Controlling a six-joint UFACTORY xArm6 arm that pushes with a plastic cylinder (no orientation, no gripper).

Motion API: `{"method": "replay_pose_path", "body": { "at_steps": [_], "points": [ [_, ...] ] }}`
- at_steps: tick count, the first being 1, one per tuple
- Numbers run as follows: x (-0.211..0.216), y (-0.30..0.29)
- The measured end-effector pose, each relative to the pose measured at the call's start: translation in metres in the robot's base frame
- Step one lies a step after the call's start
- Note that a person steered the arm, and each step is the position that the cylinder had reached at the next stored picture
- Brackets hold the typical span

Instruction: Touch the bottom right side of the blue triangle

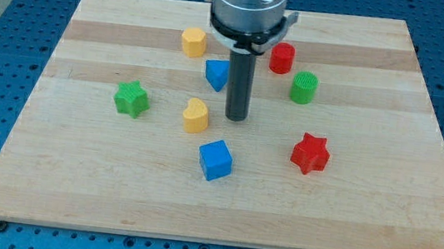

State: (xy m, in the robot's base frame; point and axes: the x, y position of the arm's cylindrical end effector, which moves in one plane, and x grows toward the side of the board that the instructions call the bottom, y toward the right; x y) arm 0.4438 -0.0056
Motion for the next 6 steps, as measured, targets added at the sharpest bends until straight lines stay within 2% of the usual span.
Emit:
{"method": "replay_pose_path", "body": {
  "at_steps": [3,6],
  "points": [
    [0.000,0.002],
    [-0.039,0.012]
  ]
}}
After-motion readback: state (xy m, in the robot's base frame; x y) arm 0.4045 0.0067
